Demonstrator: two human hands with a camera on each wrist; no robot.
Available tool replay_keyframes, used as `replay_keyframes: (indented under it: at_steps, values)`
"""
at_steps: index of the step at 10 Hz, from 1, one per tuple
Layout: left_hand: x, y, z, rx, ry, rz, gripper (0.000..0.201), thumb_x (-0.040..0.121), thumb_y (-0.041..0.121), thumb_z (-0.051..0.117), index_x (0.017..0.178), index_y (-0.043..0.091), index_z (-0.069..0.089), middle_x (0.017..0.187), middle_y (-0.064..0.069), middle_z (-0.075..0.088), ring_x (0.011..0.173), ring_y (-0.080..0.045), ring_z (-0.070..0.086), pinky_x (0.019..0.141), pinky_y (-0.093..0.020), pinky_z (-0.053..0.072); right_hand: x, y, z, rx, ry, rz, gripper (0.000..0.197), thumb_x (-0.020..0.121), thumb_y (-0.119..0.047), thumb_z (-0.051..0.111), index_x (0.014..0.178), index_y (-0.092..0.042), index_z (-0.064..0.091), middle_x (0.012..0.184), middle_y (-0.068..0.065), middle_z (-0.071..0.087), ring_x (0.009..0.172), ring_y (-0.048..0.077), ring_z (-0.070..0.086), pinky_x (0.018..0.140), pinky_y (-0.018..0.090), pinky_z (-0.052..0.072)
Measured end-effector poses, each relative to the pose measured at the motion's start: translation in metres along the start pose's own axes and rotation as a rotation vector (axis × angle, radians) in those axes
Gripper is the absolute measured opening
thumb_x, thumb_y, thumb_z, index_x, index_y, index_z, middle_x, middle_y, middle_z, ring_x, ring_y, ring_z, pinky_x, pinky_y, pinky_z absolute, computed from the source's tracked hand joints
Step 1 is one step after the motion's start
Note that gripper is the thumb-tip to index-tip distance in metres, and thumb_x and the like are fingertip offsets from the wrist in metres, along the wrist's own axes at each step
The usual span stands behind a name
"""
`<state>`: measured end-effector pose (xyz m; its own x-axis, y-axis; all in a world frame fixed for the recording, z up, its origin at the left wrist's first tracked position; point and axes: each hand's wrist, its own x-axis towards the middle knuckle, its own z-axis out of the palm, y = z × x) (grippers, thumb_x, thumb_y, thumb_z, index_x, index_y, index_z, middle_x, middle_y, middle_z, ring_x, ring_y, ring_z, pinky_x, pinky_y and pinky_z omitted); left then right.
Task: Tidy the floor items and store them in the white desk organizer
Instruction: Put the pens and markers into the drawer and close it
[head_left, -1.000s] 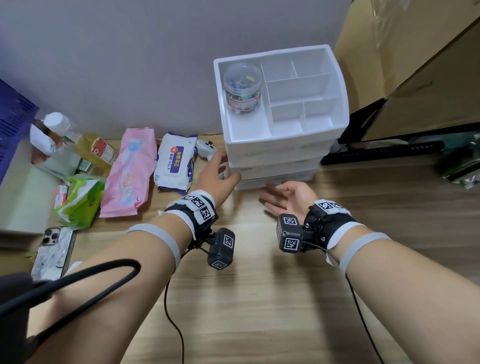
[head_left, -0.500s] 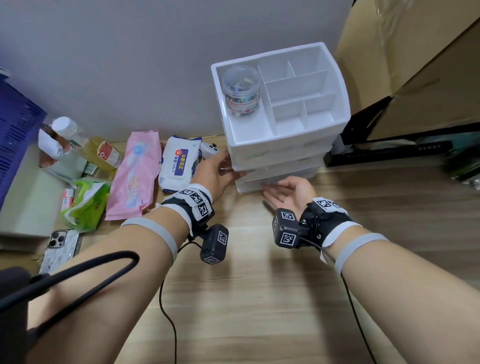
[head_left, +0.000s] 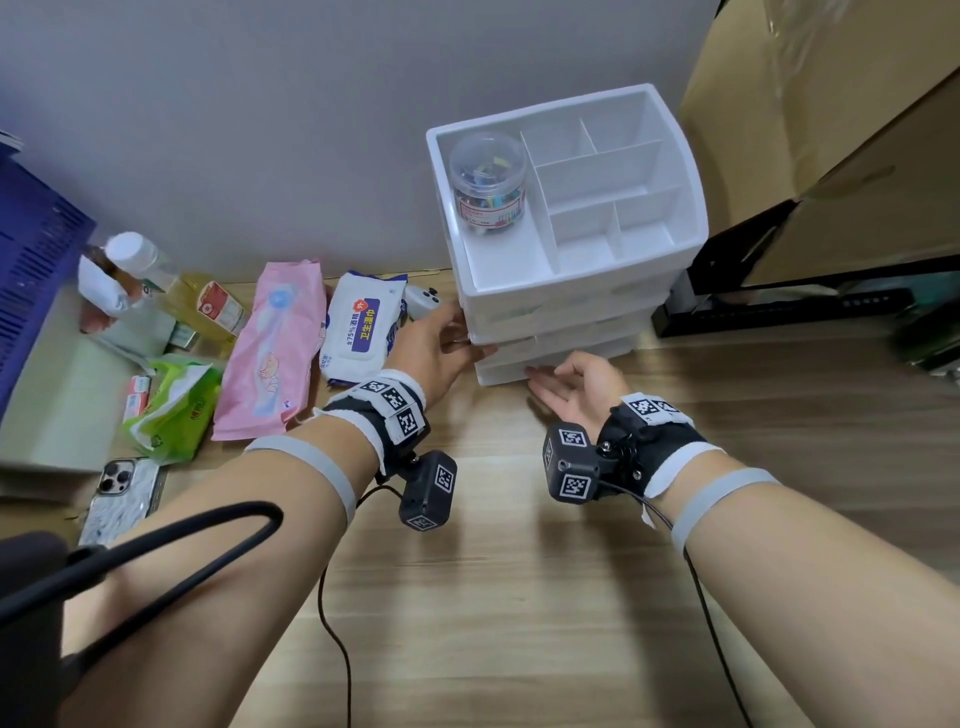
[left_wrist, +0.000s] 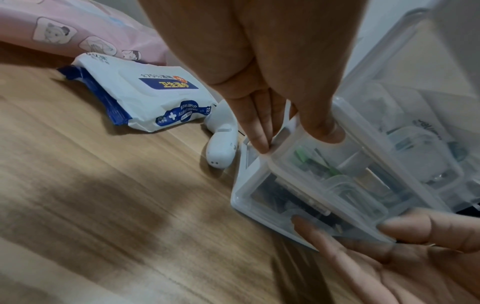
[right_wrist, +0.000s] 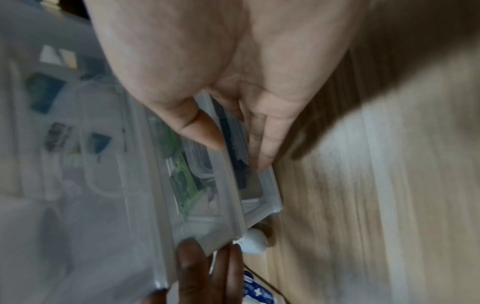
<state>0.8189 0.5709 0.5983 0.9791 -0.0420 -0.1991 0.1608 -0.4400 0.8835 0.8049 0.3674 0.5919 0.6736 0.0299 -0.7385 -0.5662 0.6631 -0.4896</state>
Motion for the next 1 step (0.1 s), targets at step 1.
replay_keyframes:
  at_steps: [1]
  values:
    - [0.0024,0.0002,-0.0006,-0.016,-0.009,0.008,0.056,0.067,0.050,0.075,0.118,0.030,0.063,0.109,0.004,0.075,0.102,-0.009,0.070,0.091,-0.045,0.057,-0.0122,-0.0025,-0.0020,-0.288,-0.019,0.018,0.024,0.089,0.007,0.044,0.112,0.002,0.049,0.120,0.026,0.063,0.101,0.033,0.070,0.087,0.044,0.058]
